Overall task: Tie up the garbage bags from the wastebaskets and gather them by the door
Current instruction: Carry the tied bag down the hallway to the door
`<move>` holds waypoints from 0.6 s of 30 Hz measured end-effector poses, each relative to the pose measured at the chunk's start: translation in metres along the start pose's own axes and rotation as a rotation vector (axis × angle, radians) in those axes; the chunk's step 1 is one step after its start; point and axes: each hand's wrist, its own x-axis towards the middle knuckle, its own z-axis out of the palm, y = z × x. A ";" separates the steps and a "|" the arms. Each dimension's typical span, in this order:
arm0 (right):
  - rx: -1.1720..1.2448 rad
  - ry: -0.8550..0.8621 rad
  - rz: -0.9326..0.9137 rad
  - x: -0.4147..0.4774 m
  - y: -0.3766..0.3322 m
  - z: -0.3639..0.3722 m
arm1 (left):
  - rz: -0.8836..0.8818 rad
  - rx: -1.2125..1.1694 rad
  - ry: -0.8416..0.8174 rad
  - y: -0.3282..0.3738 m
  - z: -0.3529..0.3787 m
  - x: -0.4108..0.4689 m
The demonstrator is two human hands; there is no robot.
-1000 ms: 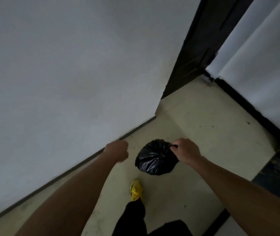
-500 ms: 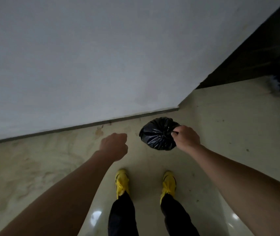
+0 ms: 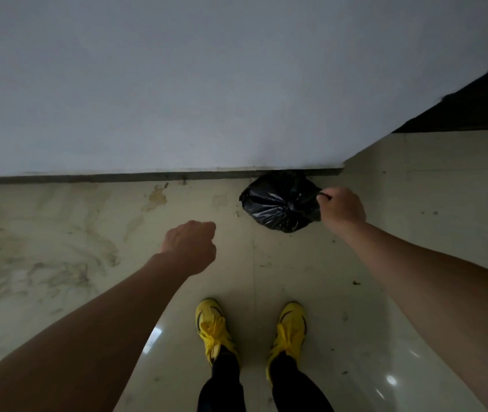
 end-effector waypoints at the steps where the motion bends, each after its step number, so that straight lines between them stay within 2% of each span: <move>1: 0.006 -0.019 0.006 0.003 0.002 0.006 | -0.008 -0.002 0.000 -0.003 0.003 0.004; 10: -0.171 -0.122 -0.076 -0.020 -0.013 -0.007 | -0.064 -0.052 0.018 -0.017 -0.012 -0.017; 18: -0.399 -0.273 -0.325 -0.131 -0.073 -0.061 | -0.202 -0.247 0.101 -0.025 -0.065 -0.127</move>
